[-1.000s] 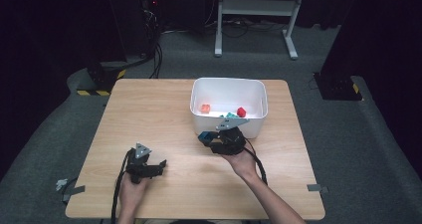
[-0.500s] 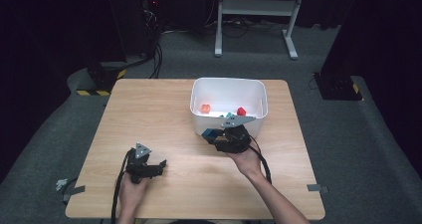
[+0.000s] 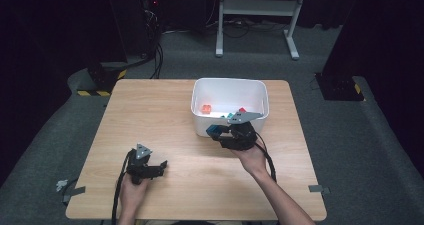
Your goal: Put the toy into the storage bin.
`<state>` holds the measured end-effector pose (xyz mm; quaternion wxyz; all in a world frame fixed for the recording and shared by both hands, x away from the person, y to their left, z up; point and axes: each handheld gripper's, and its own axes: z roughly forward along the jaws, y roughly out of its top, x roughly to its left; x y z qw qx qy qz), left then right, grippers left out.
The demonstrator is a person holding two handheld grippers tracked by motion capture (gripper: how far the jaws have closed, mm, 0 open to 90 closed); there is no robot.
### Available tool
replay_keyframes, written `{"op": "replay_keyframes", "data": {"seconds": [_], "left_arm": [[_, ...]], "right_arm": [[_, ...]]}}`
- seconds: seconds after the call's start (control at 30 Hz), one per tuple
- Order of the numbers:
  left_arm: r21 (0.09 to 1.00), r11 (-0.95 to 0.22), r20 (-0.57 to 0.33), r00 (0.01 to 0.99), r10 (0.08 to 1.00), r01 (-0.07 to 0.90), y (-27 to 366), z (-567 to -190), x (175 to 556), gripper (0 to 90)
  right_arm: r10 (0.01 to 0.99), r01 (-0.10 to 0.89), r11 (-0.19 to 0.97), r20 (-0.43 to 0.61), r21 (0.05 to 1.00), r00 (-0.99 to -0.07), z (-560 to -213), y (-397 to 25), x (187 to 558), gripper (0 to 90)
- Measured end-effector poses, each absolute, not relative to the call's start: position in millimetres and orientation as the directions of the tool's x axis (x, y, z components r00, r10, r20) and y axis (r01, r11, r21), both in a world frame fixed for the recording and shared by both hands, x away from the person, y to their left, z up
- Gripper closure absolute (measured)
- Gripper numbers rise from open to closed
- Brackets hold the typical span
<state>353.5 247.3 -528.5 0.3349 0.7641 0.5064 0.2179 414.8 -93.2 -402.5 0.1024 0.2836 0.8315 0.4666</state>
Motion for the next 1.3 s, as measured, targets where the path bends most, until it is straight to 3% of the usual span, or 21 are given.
{"op": "replay_keyframes", "data": {"seconds": [1.3], "left_arm": [[0.733, -0.264, -0.006, 0.393, 0.919, 0.628, 247.3, -528.4, 353.5, 13.1]], "right_arm": [[0.594, 0.368, 0.353, 0.097, 0.860, -0.798, -381.1, -112.7, 420.9, 58.8]]}}
